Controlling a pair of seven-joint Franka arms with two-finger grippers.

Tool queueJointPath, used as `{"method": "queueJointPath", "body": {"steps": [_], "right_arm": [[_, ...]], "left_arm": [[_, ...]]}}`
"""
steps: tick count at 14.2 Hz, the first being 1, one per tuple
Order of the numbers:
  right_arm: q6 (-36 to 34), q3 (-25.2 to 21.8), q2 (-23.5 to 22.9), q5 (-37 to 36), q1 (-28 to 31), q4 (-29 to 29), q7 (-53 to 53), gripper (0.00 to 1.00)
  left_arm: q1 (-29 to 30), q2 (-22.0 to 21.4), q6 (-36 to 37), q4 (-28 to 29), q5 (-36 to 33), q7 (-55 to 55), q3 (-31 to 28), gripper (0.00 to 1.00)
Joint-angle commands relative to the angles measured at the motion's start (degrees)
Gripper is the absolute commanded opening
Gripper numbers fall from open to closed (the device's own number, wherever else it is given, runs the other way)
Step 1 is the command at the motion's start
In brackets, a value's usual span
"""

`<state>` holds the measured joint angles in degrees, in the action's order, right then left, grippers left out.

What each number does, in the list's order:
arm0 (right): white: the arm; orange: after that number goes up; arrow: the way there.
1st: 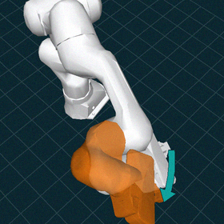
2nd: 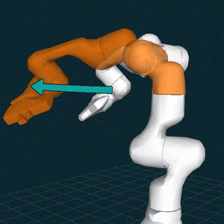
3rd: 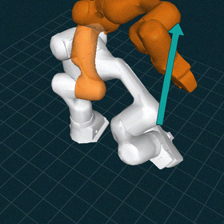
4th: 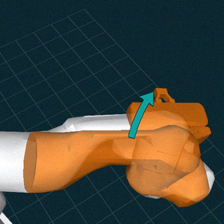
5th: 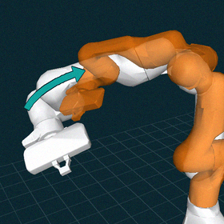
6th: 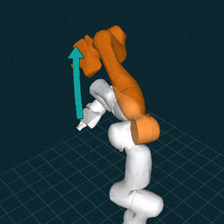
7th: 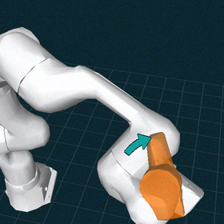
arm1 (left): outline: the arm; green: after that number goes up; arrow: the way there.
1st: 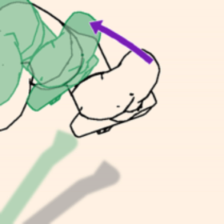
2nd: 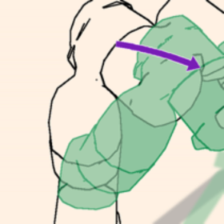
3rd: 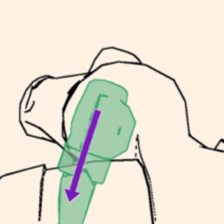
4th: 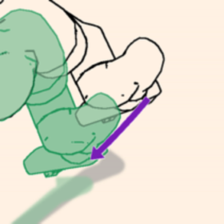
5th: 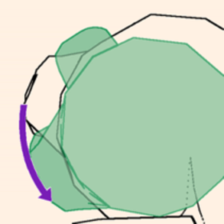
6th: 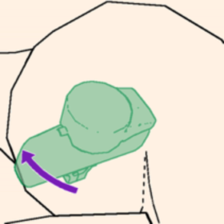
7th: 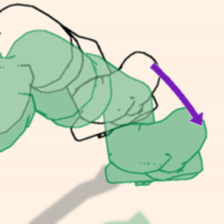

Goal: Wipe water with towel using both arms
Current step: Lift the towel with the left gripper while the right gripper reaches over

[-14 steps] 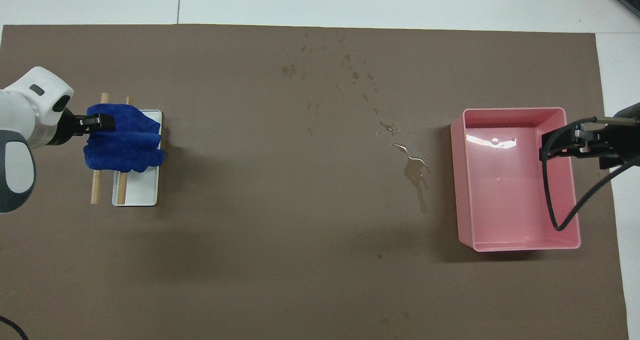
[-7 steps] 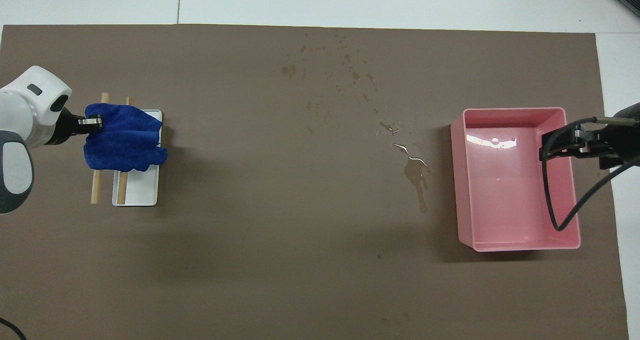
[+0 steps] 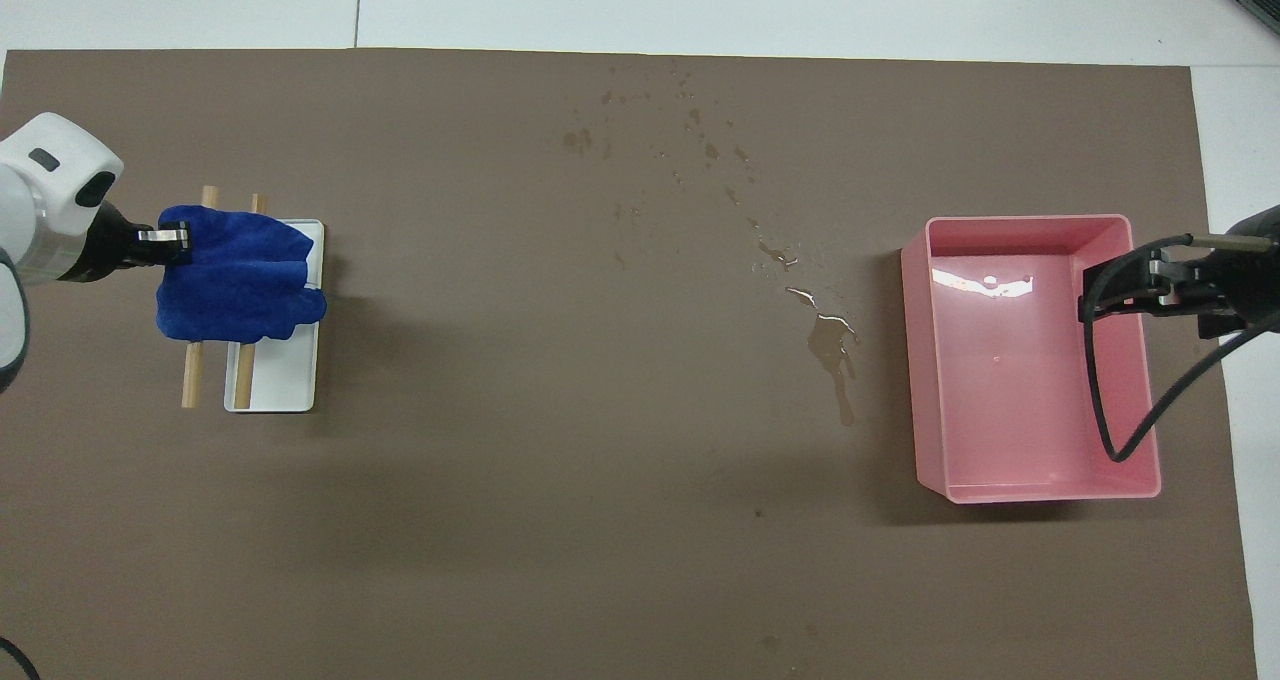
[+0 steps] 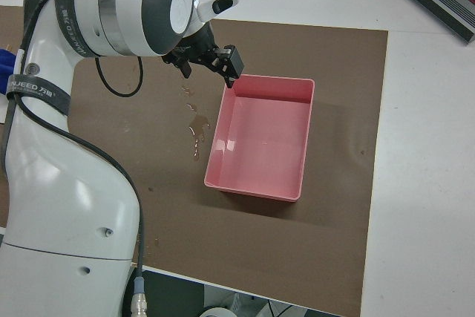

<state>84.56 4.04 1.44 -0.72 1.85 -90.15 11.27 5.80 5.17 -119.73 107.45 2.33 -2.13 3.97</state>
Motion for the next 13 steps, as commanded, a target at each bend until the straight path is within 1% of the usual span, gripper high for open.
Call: {"method": "queueJointPath", "body": {"steps": [1, 3, 5, 6, 8, 11, 13], "right_arm": [[1.5, 0.4, 1.5, 0.5, 0.9, -2.0, -1.1, 1.0], [1.5, 0.4, 1.5, 0.5, 0.8, -1.9, -1.0, 1.0], [1.5, 0.4, 1.5, 0.6, 0.8, -1.9, -0.9, 1.0], [1.5, 0.4, 1.5, 0.6, 0.7, -1.9, -0.9, 1.0], [1.6, 0.4, 1.5, 0.7, 0.3, -1.8, -0.9, 1.0], [2.4, 0.7, 1.5, 0.8, 0.2, -1.6, -0.8, 1.0], [2.7, 0.9, 1.4, 4.1, 0.1, -1.3, 0.1, 1.0]], "left_arm": [[0.8, 0.2, 10.0, -7.2, 6.4, -1.6, 0.3, 0.0], [0.5, -0.2, 15.5, -10.1, 10.1, -10.0, 0.4, 0.0], [-0.2, -1.1, 18.4, -10.7, 16.4, -23.3, 1.0, 0.0], [-0.5, -1.8, 18.4, -10.7, 20.0, -30.2, 1.0, 0.0], [-0.4, -2.4, 18.3, -10.7, 27.2, -43.6, 3.1, 0.0], [-0.4, -3.4, 18.1, -10.7, 33.9, -59.7, 6.3, 0.0], [-0.5, -4.4, 17.4, -10.6, 38.1, -70.7, 7.5, 0.0]]}}
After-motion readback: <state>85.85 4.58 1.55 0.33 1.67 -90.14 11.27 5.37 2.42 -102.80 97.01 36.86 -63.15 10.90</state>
